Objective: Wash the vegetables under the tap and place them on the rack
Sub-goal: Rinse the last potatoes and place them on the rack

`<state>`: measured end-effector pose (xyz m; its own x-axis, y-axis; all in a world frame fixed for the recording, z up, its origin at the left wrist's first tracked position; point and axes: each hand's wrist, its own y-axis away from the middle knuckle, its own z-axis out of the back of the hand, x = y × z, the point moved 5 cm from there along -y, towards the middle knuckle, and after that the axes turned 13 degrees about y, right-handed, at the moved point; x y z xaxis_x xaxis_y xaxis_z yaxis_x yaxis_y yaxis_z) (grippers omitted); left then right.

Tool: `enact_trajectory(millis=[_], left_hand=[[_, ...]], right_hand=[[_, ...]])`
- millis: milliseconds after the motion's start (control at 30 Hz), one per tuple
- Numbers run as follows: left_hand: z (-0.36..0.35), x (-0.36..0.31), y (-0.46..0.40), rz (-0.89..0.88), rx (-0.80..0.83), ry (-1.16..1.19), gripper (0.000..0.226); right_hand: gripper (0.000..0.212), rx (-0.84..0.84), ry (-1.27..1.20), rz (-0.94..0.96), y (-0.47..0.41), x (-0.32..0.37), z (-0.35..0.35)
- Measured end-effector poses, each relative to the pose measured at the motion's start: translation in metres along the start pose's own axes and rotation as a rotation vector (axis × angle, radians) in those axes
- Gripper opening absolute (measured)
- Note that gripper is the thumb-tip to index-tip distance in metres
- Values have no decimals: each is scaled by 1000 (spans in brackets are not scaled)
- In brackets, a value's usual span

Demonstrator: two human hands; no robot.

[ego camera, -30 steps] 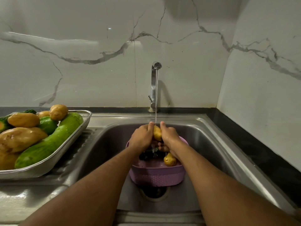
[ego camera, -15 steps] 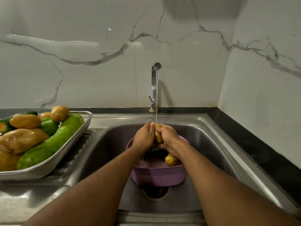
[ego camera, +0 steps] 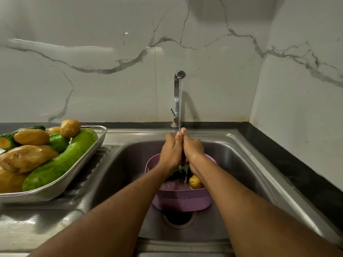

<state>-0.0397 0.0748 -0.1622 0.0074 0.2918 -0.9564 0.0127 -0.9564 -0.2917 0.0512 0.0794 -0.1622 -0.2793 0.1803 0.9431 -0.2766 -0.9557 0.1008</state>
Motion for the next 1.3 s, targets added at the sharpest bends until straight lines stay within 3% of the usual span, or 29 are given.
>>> enact_trajectory(millis=[167,300,367,433,500,567,633,700,767,967,1100,1200,1300], left_hand=[[-20,15,6,378,16,447,45],[-19,26,4,386,23,364,52],[-14,29,2,395,-24,298,53],[-5,28,3,437,-125,296,56],[-6,26,2,484,-118,321,56],[-12,20,12,532,-116,246,49],[-10,7,16,389,-48,-196,49],[-3,26,3,466,-135,6,50],[8,30,0,441,-79,113,52],[0,13,-3,222,-63,-5,60],[10,9,-9,171,-145,-62,62],[15,20,-13,209,-146,-130,71],[14,21,-11,186,-93,-123,61]], right_hand=[[53,70,-247,-199,8,-8,3],[36,146,-362,-258,4,-10,-5],[37,178,-234,-182,6,-5,-7],[54,172,85,-46,10,-1,-9],[60,110,440,55,13,-1,-11],[56,192,434,125,15,-1,-22],[54,236,366,161,17,-2,-33],[57,210,371,172,17,-2,-35],[61,161,346,148,15,-1,-33],[60,190,59,60,5,-3,-19],[62,206,96,50,11,-6,-28],[49,137,180,83,14,-3,-24],[47,131,112,80,10,-1,-21]])
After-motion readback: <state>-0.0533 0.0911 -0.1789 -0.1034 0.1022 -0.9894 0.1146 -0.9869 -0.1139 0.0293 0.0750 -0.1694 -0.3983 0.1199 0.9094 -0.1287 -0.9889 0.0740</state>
